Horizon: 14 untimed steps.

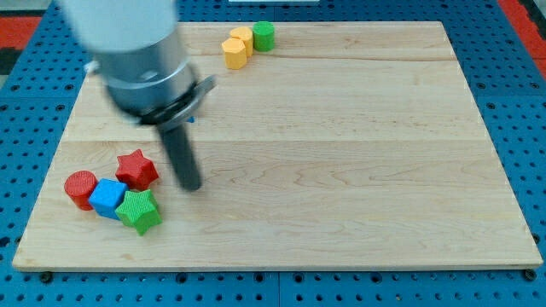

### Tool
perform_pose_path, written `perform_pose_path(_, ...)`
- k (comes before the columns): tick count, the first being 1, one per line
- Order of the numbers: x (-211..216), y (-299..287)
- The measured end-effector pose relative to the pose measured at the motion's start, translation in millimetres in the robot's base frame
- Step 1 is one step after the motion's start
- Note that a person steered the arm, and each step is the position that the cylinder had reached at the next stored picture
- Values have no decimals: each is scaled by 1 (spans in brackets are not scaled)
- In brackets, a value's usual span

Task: Place the blue triangle above the red star

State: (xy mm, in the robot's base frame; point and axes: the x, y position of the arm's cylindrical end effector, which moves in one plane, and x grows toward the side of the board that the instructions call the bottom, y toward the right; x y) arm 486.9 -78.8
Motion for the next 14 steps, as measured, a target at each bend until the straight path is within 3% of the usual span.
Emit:
perform_pose_path(1,-76,58)
perform_pose_path(2,-138,23)
perform_pose_path(3,-140,-21)
perform_pose_path(4,-97,-50)
perform_pose_path(5,-89,-97)
perform_pose_path(7,-123,-127)
perform_pose_path(8,-88,-167)
perform_pose_path(9,-82,-161)
perform_pose_path(10,-147,-143)
perform_pose_path(11,-101,-139)
perform_pose_path(14,-44,-114)
